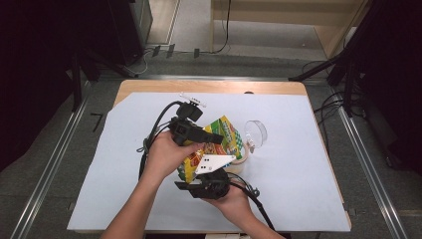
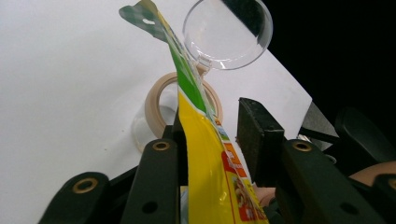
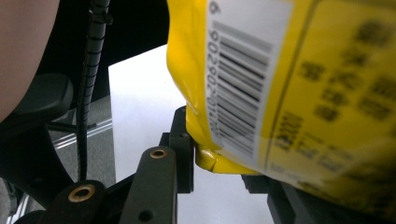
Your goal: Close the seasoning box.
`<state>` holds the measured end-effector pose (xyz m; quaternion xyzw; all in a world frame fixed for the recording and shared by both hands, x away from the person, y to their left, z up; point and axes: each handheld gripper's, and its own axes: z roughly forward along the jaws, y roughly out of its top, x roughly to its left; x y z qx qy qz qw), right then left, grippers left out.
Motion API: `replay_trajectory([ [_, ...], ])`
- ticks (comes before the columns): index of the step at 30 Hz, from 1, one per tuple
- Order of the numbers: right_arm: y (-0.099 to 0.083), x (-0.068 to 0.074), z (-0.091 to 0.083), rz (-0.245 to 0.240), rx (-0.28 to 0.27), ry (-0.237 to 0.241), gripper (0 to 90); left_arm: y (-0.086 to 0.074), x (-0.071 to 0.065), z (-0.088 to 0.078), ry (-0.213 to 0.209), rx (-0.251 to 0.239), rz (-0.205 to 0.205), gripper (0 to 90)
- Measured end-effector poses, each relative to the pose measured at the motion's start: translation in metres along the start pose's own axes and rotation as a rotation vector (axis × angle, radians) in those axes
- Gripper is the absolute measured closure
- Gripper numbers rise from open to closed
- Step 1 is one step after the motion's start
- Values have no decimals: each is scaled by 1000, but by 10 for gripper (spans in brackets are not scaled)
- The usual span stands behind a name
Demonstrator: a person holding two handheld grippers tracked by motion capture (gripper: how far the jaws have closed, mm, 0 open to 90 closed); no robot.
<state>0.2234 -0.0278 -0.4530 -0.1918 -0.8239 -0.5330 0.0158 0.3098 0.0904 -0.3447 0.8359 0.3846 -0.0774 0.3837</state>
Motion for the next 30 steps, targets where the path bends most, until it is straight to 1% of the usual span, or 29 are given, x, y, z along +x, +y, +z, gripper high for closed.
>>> replay_trajectory([
  [2, 0, 0, -1, 0, -8, -6, 713, 0, -2, -1, 8, -3, 12, 665],
  [4, 0, 0, -1, 13, -19, -2, 713, -1, -3, -2, 12, -14, 18, 639],
  [5, 0, -1, -1, 24, -22, 7, 713, -1, -4, -3, 16, -16, 18, 635],
  [7, 1, -1, -2, 31, -32, 17, 713, -2, -4, -5, 15, -28, 19, 625],
  [10, 4, 0, -2, 36, -42, 32, 711, 0, -3, -8, 22, -25, 25, 609],
  [12, 6, -1, -1, 48, -49, 42, 711, 3, -1, -8, 19, -18, 23, 624],
  [13, 8, -2, -1, 38, -45, 36, 710, 4, -1, -8, 31, -10, 26, 649],
  [15, 10, -3, 0, 37, -32, 38, 710, 6, 0, -8, 60, -4, 37, 703],
  [16, 11, -4, 1, 30, -28, 36, 710, 6, 0, -8, 65, -6, 40, 738],
  [19, 12, -4, 1, 8, -12, 33, 710, 7, 1, -8, 68, -1, 47, 773],
  [22, 11, -4, 3, -33, -3, 29, 662, 7, 1, -8, 74, -1, 53, 797],
  [24, 11, -2, 4, -44, 2, 26, 659, 6, -1, -9, 82, -5, 61, 805],
  [26, 11, -1, 4, -70, 8, 5, 678, 6, -4, -9, 88, -10, 74, 807],
  [28, 11, 0, 3, -84, 15, -15, 735, 7, -7, -9, 95, -13, 87, 808],
  [29, 11, 0, 3, -91, 10, -26, 739, 7, -8, -9, 95, -13, 94, 808],
  [30, 11, -1, 3, -83, 11, -27, 740, 7, -9, -8, 98, -16, 94, 807],
])
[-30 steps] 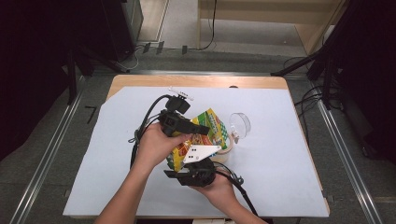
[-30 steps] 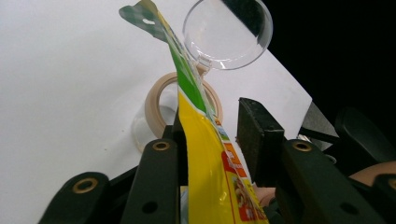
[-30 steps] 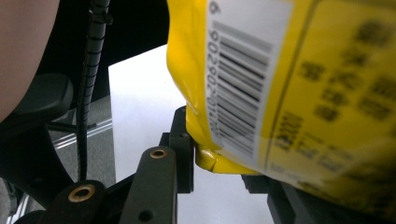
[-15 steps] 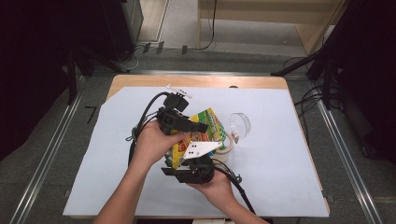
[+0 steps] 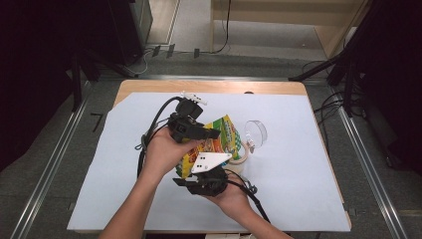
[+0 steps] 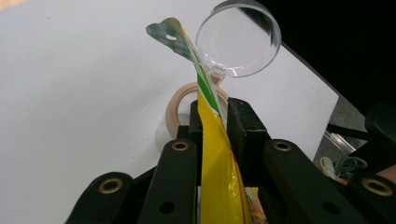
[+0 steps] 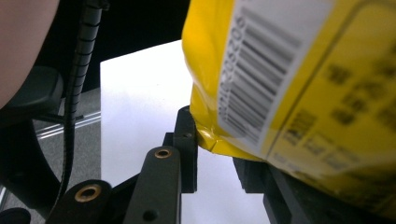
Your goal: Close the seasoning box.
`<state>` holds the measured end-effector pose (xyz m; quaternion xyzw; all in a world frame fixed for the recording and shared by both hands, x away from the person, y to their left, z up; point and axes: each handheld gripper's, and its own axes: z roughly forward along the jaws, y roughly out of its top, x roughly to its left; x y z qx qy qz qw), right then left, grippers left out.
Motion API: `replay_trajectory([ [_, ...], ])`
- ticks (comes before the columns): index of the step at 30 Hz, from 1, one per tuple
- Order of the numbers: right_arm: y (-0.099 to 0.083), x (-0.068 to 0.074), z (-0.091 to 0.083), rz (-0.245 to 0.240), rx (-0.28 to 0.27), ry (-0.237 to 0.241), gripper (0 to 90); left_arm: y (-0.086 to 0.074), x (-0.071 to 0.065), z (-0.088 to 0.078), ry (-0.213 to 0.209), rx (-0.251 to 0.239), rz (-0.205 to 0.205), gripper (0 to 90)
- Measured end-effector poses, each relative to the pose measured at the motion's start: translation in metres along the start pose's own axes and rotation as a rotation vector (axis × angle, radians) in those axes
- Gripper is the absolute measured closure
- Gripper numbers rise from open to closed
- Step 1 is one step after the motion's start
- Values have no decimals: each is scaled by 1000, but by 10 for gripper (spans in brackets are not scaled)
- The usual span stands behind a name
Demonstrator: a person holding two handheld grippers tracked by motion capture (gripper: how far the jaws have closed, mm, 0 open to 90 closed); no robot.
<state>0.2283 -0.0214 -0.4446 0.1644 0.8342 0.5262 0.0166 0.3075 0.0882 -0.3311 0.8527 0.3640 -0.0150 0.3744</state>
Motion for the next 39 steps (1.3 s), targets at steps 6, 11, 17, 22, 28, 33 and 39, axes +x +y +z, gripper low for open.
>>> replay_trajectory([
  [6, 2, -1, 1, 18, -12, -2, 743, 1, 1, -3, -6, -23, -15, 799],
  [11, 7, -2, 4, 44, -23, 10, 743, 0, 2, -9, -4, -46, -26, 795],
  [17, 7, 0, 8, 56, -27, 16, 744, -1, 0, -12, -4, -37, -25, 809],
  [22, 5, 0, 7, 57, -38, 10, 747, -1, -6, -12, 4, -39, -4, 814],
  [28, 5, -2, 5, 58, -29, 8, 745, 0, -6, -10, 1, -48, 1, 815],
  [33, 4, -3, 4, 50, -25, 2, 745, 0, -6, -9, 5, -52, 3, 816],
  [39, 4, -3, 3, 49, -22, 2, 745, -1, -6, -8, 5, -54, 5, 817],
])
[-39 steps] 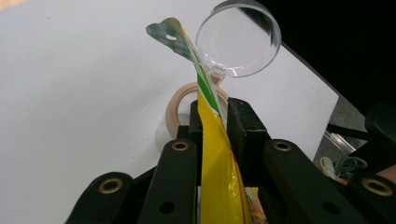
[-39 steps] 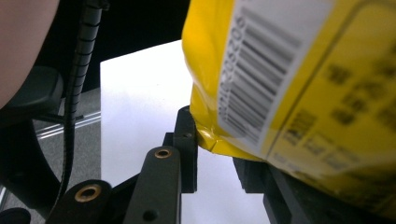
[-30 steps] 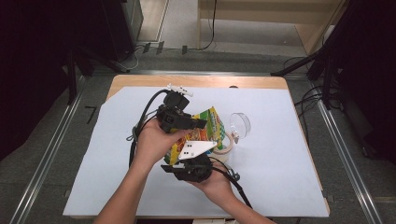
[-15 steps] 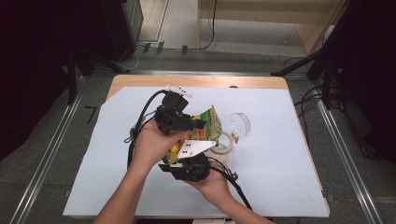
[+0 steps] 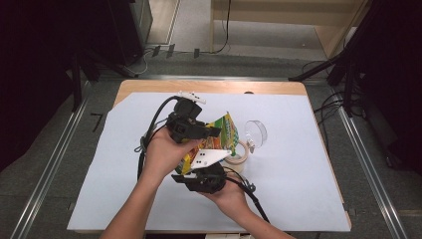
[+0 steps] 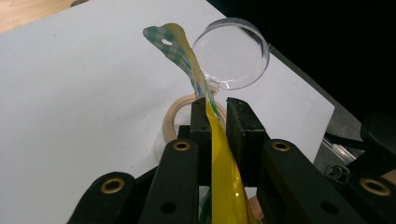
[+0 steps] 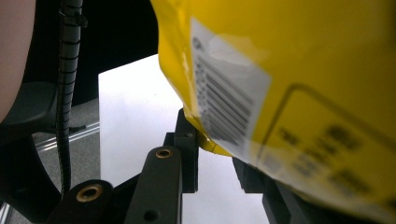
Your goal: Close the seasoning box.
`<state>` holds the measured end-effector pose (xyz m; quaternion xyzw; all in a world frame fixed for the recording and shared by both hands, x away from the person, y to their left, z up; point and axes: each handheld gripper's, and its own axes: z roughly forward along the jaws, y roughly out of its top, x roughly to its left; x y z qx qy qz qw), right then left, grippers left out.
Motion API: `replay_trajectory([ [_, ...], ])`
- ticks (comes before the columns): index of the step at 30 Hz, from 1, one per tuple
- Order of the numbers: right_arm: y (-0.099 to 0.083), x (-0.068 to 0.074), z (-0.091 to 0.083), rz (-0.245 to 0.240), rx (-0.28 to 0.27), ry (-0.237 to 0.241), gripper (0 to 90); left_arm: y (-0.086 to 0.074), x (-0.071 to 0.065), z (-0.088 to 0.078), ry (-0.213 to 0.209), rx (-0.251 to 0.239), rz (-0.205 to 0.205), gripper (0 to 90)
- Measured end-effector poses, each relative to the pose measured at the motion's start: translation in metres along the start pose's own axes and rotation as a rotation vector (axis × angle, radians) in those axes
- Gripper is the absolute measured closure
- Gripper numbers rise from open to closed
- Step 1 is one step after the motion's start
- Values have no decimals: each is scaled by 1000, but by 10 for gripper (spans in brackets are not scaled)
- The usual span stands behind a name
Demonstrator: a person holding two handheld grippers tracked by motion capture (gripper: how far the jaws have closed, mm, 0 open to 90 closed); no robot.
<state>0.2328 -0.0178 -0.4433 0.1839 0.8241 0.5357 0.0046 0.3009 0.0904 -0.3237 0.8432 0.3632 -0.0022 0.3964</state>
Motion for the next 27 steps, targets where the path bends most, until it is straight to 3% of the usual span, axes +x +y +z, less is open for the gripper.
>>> replay_trajectory([
  [27, 4, 2, -3, -28, 7, -16, 738, 0, 8, -2, -13, -17, -26, 811],
])
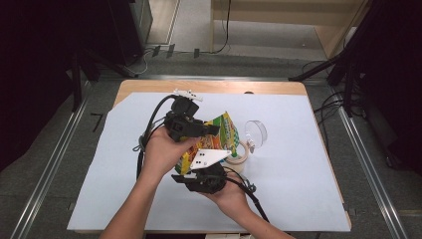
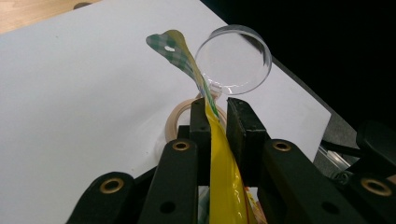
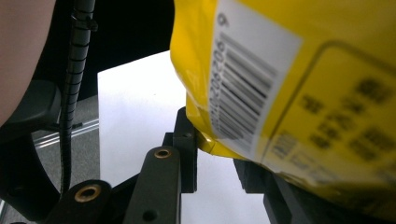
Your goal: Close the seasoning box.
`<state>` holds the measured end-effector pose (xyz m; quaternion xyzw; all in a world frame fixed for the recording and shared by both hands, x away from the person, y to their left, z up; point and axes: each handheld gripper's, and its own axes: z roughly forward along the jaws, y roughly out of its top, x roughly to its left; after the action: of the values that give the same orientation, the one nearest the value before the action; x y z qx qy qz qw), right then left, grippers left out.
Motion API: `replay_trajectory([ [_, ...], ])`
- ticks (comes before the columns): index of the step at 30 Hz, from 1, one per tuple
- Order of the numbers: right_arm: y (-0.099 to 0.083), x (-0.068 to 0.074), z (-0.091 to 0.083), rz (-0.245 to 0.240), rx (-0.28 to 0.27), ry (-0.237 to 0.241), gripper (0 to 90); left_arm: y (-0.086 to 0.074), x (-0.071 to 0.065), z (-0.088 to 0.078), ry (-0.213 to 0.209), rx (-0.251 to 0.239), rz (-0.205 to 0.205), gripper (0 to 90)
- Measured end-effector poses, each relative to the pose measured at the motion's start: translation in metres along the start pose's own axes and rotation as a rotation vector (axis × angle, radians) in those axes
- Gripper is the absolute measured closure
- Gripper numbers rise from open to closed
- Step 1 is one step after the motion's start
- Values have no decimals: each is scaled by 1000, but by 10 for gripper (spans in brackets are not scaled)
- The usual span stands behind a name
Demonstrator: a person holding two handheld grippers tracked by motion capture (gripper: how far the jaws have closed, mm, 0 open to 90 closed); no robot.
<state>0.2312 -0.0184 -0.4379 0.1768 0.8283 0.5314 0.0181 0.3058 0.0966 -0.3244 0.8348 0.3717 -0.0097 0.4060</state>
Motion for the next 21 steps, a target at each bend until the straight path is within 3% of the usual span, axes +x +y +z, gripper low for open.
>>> replay_trajectory([
  [7, 2, 2, -1, 6, -3, 8, 736, 0, 3, 0, -14, -3, -19, 802],
  [15, 1, 2, 0, 27, -3, 10, 737, 1, -1, 2, 1, 8, 0, 802],
  [21, 0, 1, -1, 35, -4, 10, 736, 2, 0, 5, -1, 17, -7, 802],
])
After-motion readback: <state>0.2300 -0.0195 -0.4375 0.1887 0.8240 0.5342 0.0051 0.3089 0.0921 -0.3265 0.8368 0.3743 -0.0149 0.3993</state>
